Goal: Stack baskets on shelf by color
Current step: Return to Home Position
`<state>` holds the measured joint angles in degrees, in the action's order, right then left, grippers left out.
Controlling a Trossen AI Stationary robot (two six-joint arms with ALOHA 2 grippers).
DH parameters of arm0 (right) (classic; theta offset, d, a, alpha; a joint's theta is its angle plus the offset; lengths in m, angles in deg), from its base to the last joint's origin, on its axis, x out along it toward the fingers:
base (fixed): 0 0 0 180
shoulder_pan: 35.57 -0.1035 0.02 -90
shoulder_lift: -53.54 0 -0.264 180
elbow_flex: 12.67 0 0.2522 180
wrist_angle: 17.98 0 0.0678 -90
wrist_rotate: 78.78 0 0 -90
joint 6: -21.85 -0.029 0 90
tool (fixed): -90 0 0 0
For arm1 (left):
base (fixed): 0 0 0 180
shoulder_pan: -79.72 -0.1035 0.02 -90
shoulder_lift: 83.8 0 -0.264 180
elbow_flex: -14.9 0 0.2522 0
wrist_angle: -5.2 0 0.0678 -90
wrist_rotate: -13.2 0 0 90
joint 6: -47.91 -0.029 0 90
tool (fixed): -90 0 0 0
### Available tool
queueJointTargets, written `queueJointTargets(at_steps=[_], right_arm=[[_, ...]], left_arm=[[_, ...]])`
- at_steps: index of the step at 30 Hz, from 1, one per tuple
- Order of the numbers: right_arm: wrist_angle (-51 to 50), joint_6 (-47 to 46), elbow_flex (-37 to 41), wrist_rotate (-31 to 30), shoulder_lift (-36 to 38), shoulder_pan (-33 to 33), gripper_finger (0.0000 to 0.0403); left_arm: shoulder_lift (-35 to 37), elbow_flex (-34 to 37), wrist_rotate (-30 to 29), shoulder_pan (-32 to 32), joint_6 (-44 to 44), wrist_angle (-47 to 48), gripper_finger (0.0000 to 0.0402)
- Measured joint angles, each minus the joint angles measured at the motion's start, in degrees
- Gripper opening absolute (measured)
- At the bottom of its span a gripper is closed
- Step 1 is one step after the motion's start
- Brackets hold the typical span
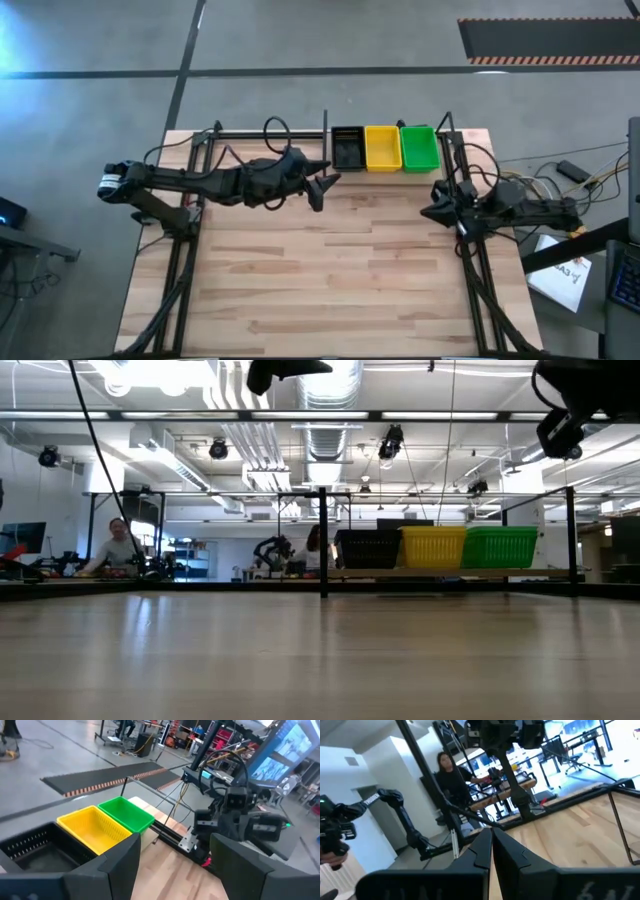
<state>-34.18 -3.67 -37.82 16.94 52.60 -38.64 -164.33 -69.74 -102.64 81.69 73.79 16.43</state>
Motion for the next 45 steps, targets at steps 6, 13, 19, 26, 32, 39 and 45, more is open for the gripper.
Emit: queueJointTargets(at_steps=[6, 13, 19, 26, 32, 39, 45], right_arm=[[0.8, 0.2, 3.9, -1.4, 0.8, 0.0, 0.0009], [7.6, 0.0, 10.7, -1.4, 0.9, 0.1, 0.0009], [6.9, 0.1, 10.7, -2.8, -0.3, 0.1, 0.0009], [3.4, 0.0, 10.7, -3.0, -1.8, 0.1, 0.0009], [3.2, 0.0, 10.6, -3.0, -2.5, 0.1, 0.0009], [3.2, 0.0, 10.6, -2.9, -2.5, 0.1, 0.0009], [3.3, 0.0, 10.6, -2.9, -2.5, 0.1, 0.0009]], left_arm=[[0.0, 0.1, 0.0, 0.1, 2.4, 0.0, 0.0224], [0.0, 0.1, 0.0, 0.3, 2.5, 0.0, 0.0224], [0.0, 0.4, 0.0, 0.3, 2.3, 0.0, 0.0224], [0.0, 0.8, 0.0, 0.2, 0.8, 0.0, 0.0224], [0.0, 1.2, 1.9, 0.2, -2.8, 0.3, 0.0224], [3.9, 5.2, 11.0, 0.3, -6.9, 1.1, 0.0166], [14.5, 15.1, 12.6, 0.5, -7.0, 2.6, 0.0045]])
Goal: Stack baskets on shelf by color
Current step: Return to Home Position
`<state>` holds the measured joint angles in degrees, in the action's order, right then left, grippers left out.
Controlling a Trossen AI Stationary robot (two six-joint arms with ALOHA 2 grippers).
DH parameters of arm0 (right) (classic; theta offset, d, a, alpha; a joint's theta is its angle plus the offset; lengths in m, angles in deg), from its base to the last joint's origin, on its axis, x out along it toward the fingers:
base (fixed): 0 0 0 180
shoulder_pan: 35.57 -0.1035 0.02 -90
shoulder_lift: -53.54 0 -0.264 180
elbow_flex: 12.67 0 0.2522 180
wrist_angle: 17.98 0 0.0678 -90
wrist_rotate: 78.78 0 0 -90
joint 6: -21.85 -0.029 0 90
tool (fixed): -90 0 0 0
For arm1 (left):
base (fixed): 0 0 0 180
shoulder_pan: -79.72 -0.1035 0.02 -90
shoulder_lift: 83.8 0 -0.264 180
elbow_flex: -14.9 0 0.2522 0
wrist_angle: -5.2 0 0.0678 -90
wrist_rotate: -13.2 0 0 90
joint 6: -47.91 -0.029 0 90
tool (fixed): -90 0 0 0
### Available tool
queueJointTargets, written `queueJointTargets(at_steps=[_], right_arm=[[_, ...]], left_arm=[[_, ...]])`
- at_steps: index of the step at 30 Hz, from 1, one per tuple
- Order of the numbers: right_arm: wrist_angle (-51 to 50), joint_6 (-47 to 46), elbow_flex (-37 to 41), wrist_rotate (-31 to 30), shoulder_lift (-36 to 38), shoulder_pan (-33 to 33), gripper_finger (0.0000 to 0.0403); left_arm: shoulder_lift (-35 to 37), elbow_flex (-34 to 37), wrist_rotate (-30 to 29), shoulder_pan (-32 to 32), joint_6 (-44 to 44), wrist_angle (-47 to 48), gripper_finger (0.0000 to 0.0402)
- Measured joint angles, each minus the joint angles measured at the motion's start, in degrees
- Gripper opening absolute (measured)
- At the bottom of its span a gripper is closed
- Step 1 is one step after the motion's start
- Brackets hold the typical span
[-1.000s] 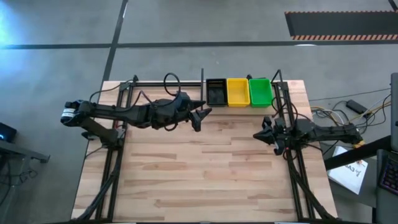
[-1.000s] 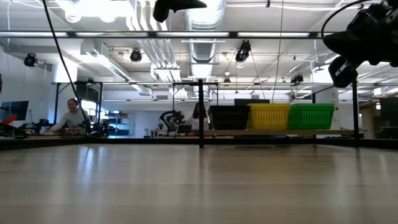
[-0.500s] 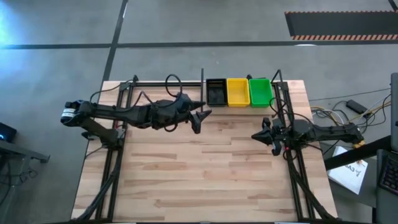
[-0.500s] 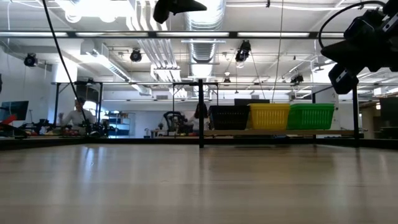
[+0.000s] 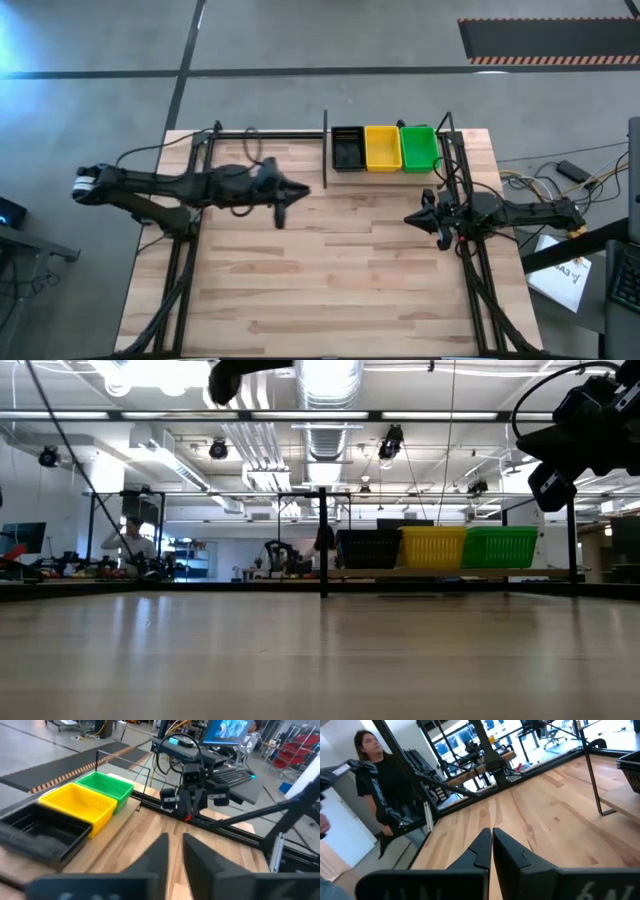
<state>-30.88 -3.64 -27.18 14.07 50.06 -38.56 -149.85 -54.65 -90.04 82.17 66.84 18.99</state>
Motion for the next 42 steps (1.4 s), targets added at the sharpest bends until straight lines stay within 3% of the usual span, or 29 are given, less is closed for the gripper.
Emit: queueJointTargets(at_steps=[3, 13, 20, 25, 34, 42], right_arm=[[0.0, 0.0, 0.0, 0.0, 0.0, 0.0, 0.0009], [0.0, 0.0, 0.0, 0.0, 0.0, 0.0, 0.0009], [0.0, 0.0, 0.0, 0.1, 0.0, 0.0, 0.0009], [0.0, 0.0, 0.0, 0.1, 0.0, 0.0, 0.0009], [0.0, 0.0, 0.0, 0.1, 0.0, 0.0, 0.0009], [0.0, 0.0, 0.0, 0.1, 0.0, 0.0, 0.0009]], left_arm=[[7.3, 7.0, 1.2, 0.0, 0.0, 0.0, 0.0007], [29.1, 28.7, 2.8, 0.0, -1.2, 0.2, 0.0013], [41.0, 39.3, 5.6, 0.0, -4.3, -2.6, 0.0013], [49.2, 44.5, 9.6, -0.1, -12.4, -2.3, 0.0013], [64.9, 50.8, 9.9, -0.2, -12.1, -2.0, 0.0013], [65.1, 53.5, 13.4, -0.2, -14.3, -2.9, 0.0013]])
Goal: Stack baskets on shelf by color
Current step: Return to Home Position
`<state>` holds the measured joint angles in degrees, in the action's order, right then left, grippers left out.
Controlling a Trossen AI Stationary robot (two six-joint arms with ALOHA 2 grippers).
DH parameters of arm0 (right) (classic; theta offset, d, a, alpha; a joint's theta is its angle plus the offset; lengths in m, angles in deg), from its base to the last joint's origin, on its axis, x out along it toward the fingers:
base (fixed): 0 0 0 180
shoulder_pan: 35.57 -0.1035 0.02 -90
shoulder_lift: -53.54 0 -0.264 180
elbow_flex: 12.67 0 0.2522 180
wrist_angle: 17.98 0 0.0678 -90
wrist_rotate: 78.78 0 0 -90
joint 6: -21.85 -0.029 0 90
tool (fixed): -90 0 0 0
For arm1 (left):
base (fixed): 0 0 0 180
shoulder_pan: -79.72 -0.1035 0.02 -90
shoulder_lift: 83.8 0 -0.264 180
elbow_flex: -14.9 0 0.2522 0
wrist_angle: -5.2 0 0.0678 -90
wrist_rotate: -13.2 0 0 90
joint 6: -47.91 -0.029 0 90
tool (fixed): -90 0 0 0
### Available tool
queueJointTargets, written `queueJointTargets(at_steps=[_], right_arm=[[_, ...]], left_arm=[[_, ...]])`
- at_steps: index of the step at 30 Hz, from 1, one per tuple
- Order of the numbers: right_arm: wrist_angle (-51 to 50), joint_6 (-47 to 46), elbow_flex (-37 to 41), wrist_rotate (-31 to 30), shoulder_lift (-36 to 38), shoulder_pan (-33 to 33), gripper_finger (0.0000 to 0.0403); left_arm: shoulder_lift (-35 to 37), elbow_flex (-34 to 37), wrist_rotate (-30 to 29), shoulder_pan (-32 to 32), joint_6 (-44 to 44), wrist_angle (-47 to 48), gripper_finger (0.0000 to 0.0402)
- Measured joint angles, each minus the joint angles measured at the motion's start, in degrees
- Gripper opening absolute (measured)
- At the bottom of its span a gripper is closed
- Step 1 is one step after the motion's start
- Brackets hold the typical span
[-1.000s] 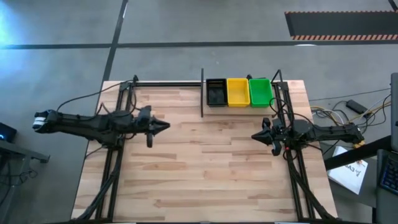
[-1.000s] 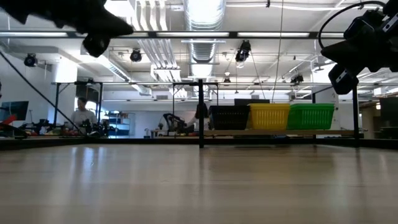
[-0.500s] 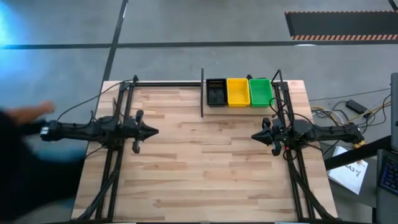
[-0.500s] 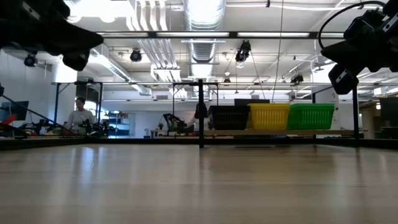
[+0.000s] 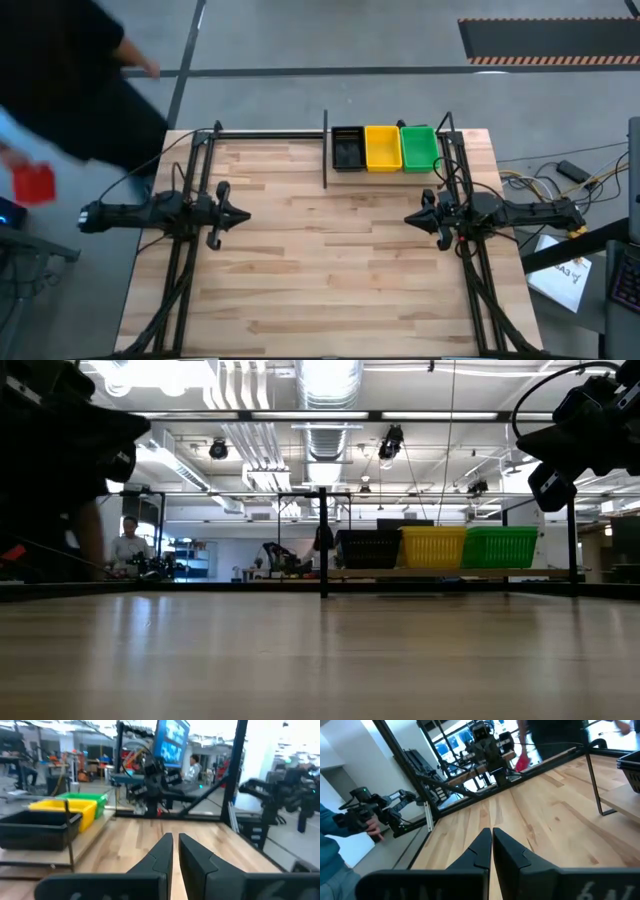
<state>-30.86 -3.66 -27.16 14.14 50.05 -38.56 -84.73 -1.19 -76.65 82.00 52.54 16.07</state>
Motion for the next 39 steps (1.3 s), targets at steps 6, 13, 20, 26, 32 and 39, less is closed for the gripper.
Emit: queueJointTargets(at_steps=[6, 13, 20, 26, 32, 39], right_arm=[[0.0, 0.0, 0.0, 0.0, 0.0, 0.0, 0.0009], [0.0, 0.0, 0.0, 0.0, 0.0, 0.0, 0.0009], [0.1, 0.0, 0.0, 0.0, 0.0, 0.0, 0.0009], [0.1, 0.0, 0.0, 0.0, 0.0, 0.0, 0.0009], [0.1, 0.0, 0.0, 0.0, 0.0, 0.0, 0.0009], [0.1, 0.0, 0.0, 0.0, 0.0, 0.0, 0.0009]], left_arm=[[-0.3, 1.8, 2.5, 0.0, -1.1, -2.4, 0.0013], [-0.4, 1.8, 3.7, 0.0, -6.7, -2.1, 0.0013], [-2.4, 1.9, 3.6, 0.0, -6.7, -0.6, 0.0013], [-3.9, 1.9, 3.6, 0.0, -6.6, -0.7, 0.0013], [-5.2, 1.9, 3.6, 0.0, -6.6, -0.7, 0.0013], [-6.6, 1.9, 3.5, 0.0, -6.6, -0.7, 0.0013]])
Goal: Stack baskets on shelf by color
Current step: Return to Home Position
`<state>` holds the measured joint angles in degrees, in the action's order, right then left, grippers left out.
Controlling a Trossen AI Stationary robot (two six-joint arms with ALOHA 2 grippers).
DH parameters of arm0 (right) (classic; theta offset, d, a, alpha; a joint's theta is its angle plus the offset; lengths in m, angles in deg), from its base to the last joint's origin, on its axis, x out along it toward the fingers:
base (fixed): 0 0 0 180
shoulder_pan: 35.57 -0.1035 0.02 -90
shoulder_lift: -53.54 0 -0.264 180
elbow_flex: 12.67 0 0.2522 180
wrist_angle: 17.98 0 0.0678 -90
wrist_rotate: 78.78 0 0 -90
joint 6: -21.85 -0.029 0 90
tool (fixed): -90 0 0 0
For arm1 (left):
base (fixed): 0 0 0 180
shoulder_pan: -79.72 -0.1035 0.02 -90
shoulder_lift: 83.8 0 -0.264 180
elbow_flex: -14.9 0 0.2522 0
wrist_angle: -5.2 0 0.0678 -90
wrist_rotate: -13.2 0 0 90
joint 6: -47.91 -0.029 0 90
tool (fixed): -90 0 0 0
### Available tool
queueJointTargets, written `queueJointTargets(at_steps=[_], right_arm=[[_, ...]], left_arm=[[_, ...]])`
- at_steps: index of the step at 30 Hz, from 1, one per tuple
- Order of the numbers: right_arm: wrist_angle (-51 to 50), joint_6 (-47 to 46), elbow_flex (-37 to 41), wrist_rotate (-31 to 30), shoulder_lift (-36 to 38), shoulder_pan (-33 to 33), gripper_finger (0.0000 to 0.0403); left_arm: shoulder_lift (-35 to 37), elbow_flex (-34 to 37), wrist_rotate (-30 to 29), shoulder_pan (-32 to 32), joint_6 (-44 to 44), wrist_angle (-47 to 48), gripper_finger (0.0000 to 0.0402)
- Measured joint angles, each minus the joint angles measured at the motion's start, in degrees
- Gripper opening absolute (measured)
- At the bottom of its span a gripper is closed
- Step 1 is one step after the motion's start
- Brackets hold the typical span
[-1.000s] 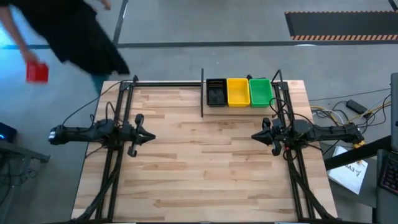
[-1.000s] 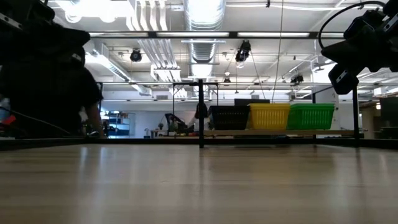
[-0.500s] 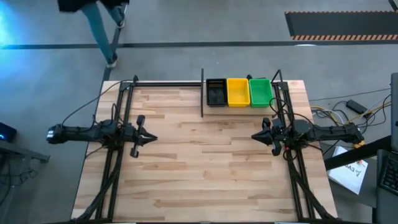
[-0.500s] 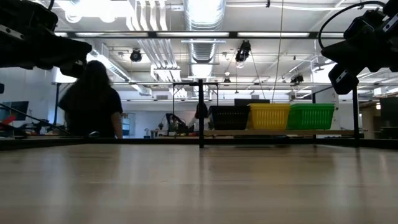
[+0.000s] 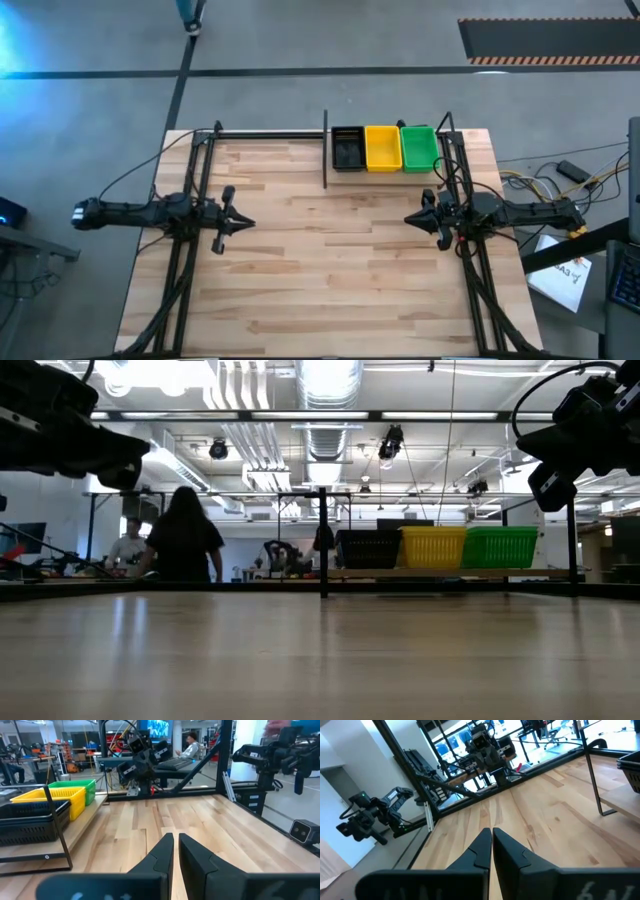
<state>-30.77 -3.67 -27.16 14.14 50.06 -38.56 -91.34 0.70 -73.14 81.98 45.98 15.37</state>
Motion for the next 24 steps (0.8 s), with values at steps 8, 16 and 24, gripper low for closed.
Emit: queueJointTargets(at_steps=[8, 16, 24], right_arm=[[0.1, 0.5, 0.0, 0.0, 0.4, 0.0, 0.0009], [3.7, 17.7, 0.0, -4.5, 3.5, 0.0, 0.0009], [2.6, 19.5, 0.1, -6.0, 3.5, 0.0, 0.0009]], left_arm=[[-1.5, 0.0, 0.0, 0.0, 0.0, 0.0, 0.0013], [-2.6, 0.1, -0.1, 0.0, 0.0, -0.2, 0.0013], [-2.5, 0.1, -0.1, 0.0, 0.0, -0.4, 0.0013]])
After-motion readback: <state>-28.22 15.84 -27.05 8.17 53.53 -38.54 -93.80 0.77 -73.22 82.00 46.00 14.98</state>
